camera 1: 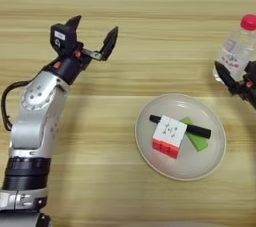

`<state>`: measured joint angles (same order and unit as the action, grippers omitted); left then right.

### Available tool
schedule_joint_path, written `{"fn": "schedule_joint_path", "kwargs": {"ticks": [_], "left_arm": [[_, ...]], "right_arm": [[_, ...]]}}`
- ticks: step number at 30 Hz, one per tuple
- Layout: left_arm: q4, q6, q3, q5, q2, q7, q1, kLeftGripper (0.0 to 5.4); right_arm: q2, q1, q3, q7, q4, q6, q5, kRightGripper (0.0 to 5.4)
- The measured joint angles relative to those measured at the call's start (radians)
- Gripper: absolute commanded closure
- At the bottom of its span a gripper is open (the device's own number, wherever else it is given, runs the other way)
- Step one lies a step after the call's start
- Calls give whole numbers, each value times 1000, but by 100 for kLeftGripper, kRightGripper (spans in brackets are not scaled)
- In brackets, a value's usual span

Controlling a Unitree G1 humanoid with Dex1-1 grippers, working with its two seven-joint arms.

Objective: Move the objects on the table

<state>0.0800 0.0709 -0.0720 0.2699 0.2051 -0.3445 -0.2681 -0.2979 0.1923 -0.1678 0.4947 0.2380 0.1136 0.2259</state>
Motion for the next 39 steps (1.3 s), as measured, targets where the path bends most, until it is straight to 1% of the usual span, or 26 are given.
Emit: {"fn": "schedule_joint_path", "kwargs": {"ticks": [1,2,3,5,7,10,13,19,24,30,39], "left_arm": [[-15,-20,-3,-17,-11,27,2,0],[-35,-41,-7,-29,-34,56,9,0],[-51,-55,-10,-33,-43,75,15,0],[-89,-89,-34,-56,-62,124,27,0],[-113,-109,-44,-68,-73,150,38,0],[-167,-143,-67,-69,-93,188,44,0],[-199,-165,-73,-69,-105,204,44,0],[-236,-201,-82,-69,-113,214,44,0],[-243,-212,-82,-69,-115,220,44,0],[-249,-221,-83,-68,-115,224,44,0],[-249,-230,-92,-67,-114,224,43,0]], "right_arm": [[3,-12,0,-14,0,12,-9,225],[9,-21,0,-32,0,20,-16,225],[14,-26,0,-40,0,28,-19,225],[26,-36,-1,-70,0,43,-28,225],[31,-45,-1,-92,4,61,-39,225],[44,-65,0,-136,20,100,-62,225],[64,-86,3,-160,34,114,-72,225],[78,-107,3,-194,29,117,-78,225],[90,-137,4,-230,0,114,-82,225],[120,-164,5,-292,-25,109,-89,226],[154,-173,17,-327,-28,109,-100,226]]}}
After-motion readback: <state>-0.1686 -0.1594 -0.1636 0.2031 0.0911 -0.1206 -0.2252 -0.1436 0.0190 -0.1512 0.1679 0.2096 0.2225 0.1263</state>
